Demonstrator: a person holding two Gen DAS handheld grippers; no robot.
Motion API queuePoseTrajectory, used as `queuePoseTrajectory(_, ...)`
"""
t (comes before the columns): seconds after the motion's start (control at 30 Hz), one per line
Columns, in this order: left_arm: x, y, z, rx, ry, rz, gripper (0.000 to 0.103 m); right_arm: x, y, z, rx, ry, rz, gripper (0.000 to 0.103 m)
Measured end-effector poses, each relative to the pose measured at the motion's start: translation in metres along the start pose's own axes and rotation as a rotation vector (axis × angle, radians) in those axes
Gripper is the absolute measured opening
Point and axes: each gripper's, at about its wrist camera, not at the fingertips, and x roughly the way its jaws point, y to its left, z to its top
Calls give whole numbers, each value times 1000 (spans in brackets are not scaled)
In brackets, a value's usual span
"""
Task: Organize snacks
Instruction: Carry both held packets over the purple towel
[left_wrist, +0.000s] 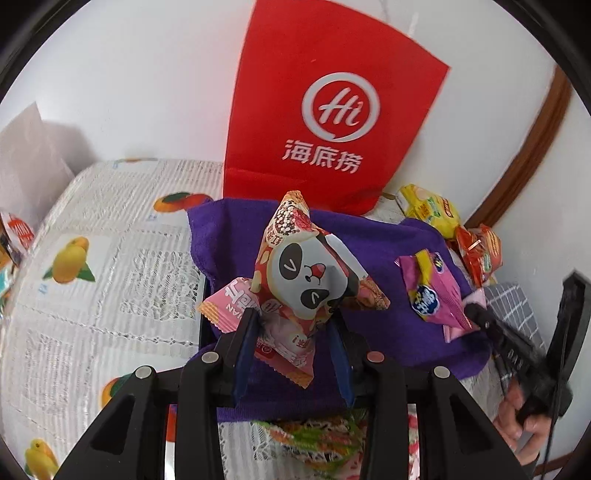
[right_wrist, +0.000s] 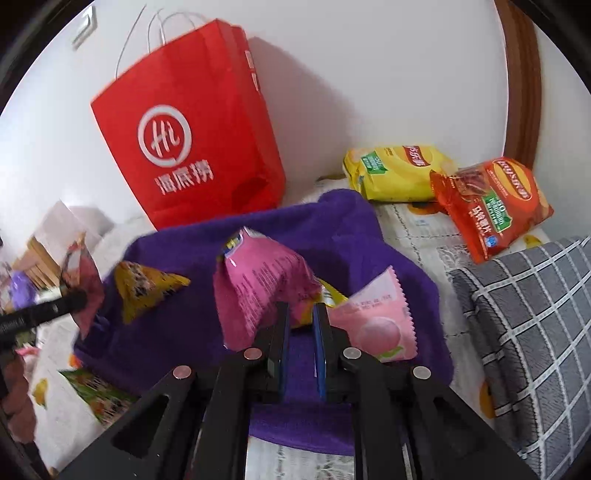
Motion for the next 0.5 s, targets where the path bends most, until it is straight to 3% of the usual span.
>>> queuePoseTrajectory(0.33, 21, 11, -8, -71, 10, -20, 36, 8, 6, -5, 1, 19, 10, 14)
queuePoseTrajectory(0.5, 21, 9, -8, -64, 8, -21, 37, 1, 14, -5, -10, -1, 28, 21)
